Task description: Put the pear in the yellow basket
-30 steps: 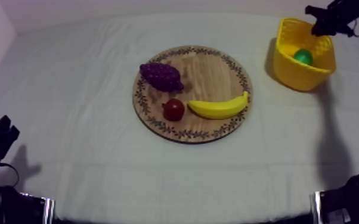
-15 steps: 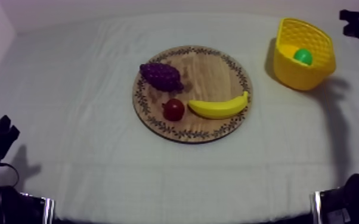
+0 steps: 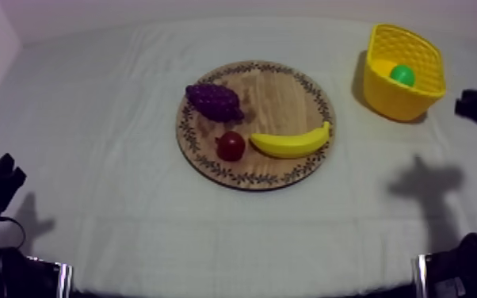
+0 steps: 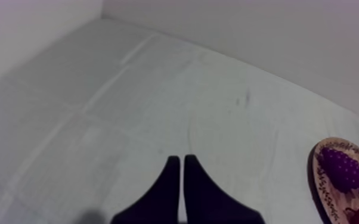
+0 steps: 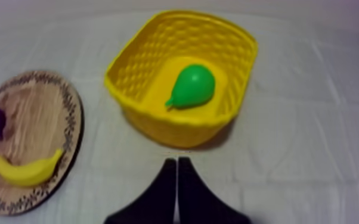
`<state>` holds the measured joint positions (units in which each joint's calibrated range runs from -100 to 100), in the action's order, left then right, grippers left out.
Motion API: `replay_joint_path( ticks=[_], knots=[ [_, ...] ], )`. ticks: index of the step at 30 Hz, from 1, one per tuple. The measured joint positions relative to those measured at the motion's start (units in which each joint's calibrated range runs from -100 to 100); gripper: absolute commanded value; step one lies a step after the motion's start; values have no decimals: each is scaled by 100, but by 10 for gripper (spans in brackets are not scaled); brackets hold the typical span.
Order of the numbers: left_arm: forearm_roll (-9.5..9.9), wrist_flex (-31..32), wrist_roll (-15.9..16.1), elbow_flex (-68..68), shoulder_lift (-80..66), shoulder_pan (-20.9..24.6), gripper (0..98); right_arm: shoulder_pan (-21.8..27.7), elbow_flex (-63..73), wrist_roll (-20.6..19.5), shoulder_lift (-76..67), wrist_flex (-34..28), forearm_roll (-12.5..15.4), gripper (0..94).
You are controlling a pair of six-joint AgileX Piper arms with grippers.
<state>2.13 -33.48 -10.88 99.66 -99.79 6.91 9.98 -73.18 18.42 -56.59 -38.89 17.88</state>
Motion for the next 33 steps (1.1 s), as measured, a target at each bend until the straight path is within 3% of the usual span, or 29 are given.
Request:
replay_joint_path(
  ticks=[13, 21, 26, 29, 33],
  knots=[
    [0, 0, -1, 0, 0, 0, 1, -912, -2060, -879, -3366, -1092, -1056, 5],
    [0, 0, -1, 0, 0, 0, 1, -1039, -2323, -1445, -3902, -834, -1306, 3],
    [0, 0, -1, 0, 0, 0, 1, -1061, -2553, -1427, -3902, -378, -1524, 3],
    [0, 0, -1, 0, 0, 0, 1, -1065, -2634, -1177, -3902, 79, -1636, 3],
    [0, 0, -1, 0, 0, 0, 1, -1070, -2649, -791, -3902, 73, -1657, 3]
  ],
)
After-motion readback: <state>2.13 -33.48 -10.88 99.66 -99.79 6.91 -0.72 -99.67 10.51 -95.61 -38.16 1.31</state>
